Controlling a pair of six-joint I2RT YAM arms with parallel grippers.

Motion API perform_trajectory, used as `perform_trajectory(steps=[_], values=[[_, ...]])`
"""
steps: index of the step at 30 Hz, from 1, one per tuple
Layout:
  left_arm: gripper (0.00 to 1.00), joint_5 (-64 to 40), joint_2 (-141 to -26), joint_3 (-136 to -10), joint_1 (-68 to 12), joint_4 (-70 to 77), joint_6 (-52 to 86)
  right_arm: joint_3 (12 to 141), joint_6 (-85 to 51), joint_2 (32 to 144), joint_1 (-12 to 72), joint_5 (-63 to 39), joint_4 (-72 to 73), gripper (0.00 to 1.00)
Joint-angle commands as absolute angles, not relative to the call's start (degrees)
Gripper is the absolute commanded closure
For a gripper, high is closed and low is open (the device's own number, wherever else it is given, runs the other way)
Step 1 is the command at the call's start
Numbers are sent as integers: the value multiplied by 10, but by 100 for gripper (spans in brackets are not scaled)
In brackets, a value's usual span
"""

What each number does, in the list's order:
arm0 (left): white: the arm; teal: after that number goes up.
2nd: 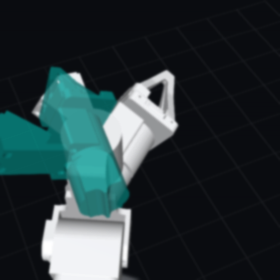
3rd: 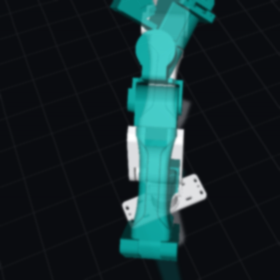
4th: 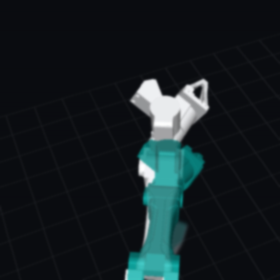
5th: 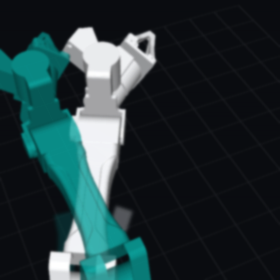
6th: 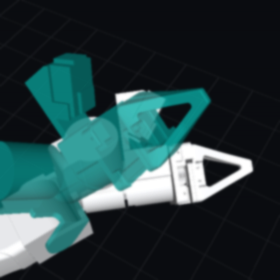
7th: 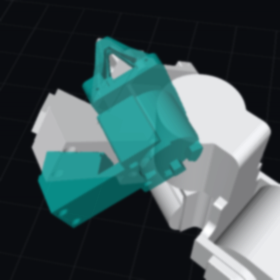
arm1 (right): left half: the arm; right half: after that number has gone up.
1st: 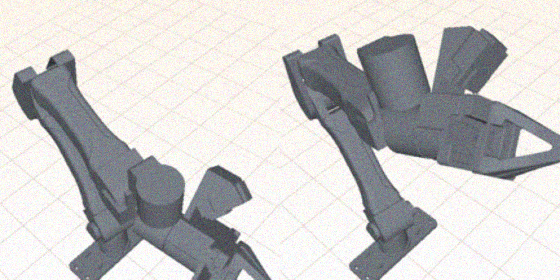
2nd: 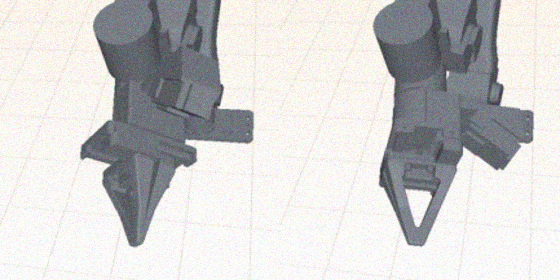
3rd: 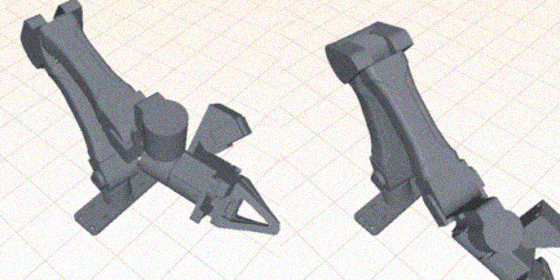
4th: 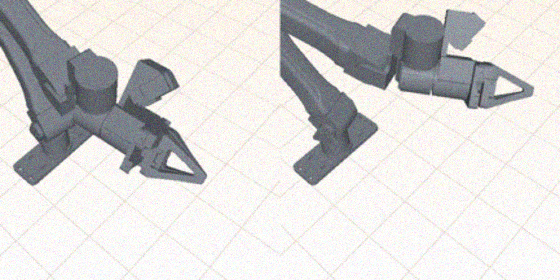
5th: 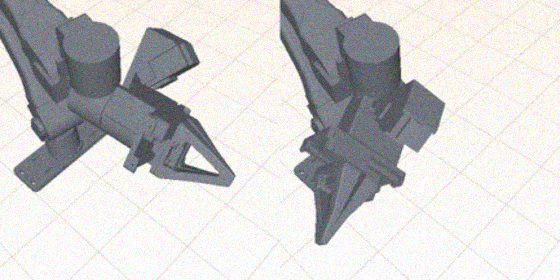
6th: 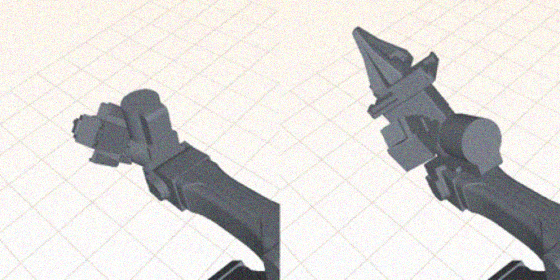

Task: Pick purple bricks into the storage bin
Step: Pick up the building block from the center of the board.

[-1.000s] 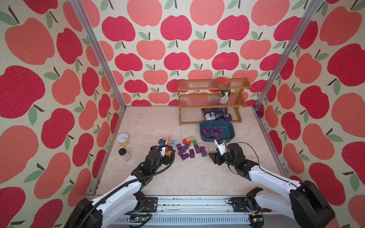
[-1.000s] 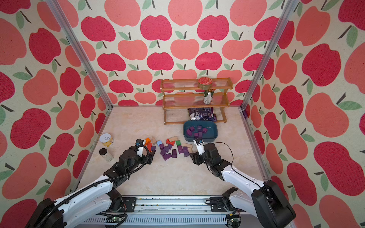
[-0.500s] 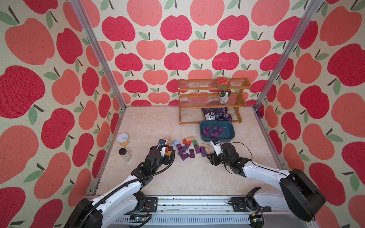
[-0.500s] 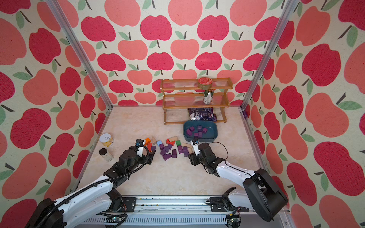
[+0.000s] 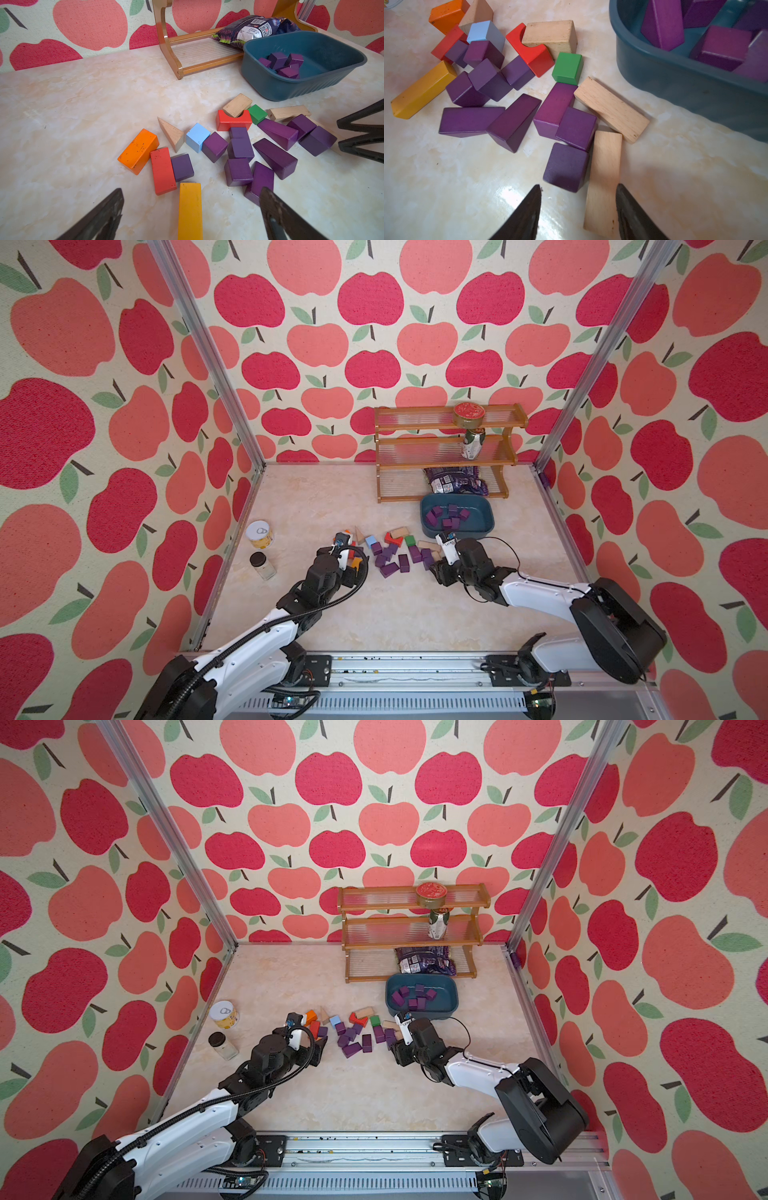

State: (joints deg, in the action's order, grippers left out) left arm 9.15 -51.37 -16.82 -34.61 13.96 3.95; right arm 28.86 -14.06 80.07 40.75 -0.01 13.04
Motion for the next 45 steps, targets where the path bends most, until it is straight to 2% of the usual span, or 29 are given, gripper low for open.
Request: perform_trajectory(steps=[1,21,45], values=[[1,99,-516,-169,-343,135,34,315,-138,813,419,10,112,43],[1,100,-520,-172,-343,133,36,345,-131,851,445,47,87,46],[1,97,-526,-172,-343,128,38,371,-132,895,450,65,71,56]])
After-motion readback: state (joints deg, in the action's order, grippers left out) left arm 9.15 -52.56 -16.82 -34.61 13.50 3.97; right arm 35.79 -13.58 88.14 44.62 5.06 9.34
